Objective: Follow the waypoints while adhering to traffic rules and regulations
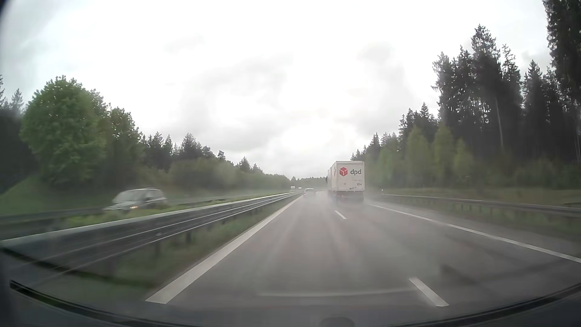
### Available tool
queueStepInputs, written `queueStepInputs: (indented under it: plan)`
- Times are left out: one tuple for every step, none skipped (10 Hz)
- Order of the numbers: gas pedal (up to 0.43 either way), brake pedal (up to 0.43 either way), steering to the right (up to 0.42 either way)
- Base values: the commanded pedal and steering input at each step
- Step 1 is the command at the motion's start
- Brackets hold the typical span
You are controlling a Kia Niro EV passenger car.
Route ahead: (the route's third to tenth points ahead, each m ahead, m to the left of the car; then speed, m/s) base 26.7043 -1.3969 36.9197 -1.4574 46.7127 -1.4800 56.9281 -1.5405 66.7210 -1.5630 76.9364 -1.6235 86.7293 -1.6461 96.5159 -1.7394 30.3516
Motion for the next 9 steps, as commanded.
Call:
queueStepInputs:
  plan:
    - [0.26,0.0,0.0]
    - [0.26,0.0,-0.001]
    - [0.26,0.0,-0.001]
    - [0.26,0.0,-0.001]
    - [0.26,0.0,-0.001]
    - [0.26,0.0,-0.001]
    - [0.26,0.0,-0.001]
    - [0.26,0.0,-0.001]
    - [0.26,0.0,-0.001]
